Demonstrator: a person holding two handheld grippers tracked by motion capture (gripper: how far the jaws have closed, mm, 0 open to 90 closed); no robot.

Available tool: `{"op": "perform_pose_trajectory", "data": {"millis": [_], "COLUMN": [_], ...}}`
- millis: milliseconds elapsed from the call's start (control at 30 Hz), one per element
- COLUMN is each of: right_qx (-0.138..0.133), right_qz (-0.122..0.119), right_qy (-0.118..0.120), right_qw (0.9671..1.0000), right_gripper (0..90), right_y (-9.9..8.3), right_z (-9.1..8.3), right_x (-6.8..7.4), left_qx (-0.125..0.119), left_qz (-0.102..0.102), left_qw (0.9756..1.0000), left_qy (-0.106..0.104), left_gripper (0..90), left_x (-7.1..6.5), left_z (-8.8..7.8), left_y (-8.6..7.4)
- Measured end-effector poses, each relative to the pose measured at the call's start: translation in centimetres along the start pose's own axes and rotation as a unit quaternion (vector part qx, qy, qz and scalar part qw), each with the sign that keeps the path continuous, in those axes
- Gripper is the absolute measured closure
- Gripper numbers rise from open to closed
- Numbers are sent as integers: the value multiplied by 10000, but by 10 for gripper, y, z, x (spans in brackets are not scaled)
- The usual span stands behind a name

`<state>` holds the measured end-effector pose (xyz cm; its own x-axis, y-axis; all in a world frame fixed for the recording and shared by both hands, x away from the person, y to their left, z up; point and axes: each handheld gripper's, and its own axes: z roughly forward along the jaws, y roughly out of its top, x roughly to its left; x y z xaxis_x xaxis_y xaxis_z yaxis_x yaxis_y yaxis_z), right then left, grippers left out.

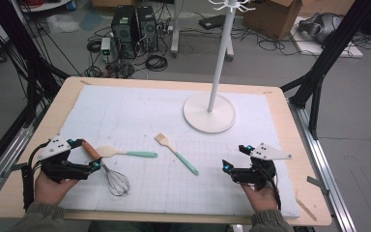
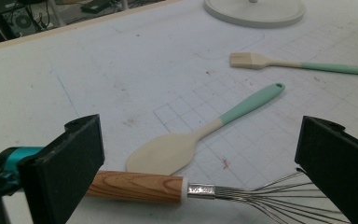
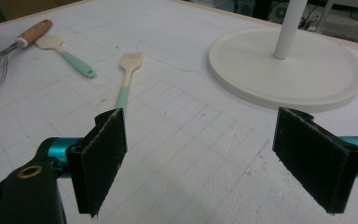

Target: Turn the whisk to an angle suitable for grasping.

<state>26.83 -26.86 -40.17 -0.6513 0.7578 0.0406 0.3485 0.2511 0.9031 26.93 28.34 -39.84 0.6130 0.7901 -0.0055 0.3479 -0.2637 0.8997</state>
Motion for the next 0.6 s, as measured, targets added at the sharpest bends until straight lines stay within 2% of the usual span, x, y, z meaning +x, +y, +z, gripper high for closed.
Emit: {"op": "perform_pose_trajectory", "data": {"millis": [267, 367, 500, 600], "right_qx": [55, 31, 37, 23], "right_qz": [-19, -75, -31, -54], "right_qy": [45, -3, -41, -54], "right_qw": [10000, 10000, 10000, 10000], "right_gripper": [163, 163, 163, 163], "right_y": [-1, -1, 0, 0], "right_z": [4, 3, 2, 2], "right_x": [-1, 0, 0, 1], "left_qx": [12, -6, -21, -56], "left_qz": [52, 54, 58, 65], "left_qw": [10000, 10000, 10000, 9999], "left_qy": [-42, -72, -60, -97], "left_gripper": [19, 29, 30, 69], "left_x": [-1, -1, -1, -1], "left_z": [2, 1, -2, -5], "left_y": [1, 1, 1, 1]}}
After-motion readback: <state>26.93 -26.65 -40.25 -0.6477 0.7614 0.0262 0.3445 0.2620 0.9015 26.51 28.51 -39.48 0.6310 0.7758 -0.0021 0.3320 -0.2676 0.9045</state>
